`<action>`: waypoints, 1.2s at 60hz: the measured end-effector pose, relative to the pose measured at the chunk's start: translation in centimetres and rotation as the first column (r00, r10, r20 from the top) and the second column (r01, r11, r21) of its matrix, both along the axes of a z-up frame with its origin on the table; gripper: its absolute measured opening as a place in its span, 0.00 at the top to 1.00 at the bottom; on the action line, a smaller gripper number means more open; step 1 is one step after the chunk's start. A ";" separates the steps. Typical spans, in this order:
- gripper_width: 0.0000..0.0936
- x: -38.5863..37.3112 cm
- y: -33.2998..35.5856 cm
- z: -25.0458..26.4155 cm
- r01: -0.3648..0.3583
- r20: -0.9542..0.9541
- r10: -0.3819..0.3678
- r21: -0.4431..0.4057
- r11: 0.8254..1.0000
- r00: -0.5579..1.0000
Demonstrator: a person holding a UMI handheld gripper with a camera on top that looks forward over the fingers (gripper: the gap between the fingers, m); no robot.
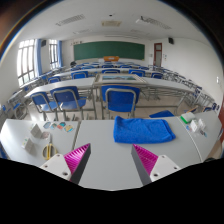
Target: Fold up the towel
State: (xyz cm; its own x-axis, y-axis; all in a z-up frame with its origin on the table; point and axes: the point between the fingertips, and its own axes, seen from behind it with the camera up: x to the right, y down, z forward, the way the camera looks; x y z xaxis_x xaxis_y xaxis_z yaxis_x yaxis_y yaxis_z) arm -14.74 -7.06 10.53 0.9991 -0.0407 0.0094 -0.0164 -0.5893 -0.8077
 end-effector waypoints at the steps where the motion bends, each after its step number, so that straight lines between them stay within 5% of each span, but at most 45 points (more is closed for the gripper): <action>1: 0.09 0.1 1.2 -0.3 -0.001 0.002 0.001 0.004 1.000 1.000; 14: 0.09 2.2 13.5 -6.8 -0.009 0.048 0.011 -0.056 0.998 0.999; 27: 0.16 3.1 18.2 -11.6 -0.034 0.064 0.041 -0.106 0.994 0.997; 32: 0.35 4.0 18.5 -11.9 -0.045 0.076 0.052 -0.099 0.994 0.996; 39: 0.86 4.3 18.4 -11.9 -0.081 0.151 0.095 -0.097 0.992 0.984; 41: 0.95 4.8 18.5 -11.8 -0.091 0.201 0.109 -0.097 0.991 0.973; 55: 0.99 3.2 18.1 -10.9 -0.096 0.137 0.112 -0.118 0.988 0.984; 72: 0.97 -1.6 17.1 0.6 -0.177 -0.198 0.175 0.011 0.984 0.964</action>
State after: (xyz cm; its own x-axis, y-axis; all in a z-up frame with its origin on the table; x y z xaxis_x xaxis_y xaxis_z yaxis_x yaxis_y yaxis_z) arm -16.32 10.00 11.17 0.9726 0.1354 -0.1892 -0.0708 -0.6027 -0.7948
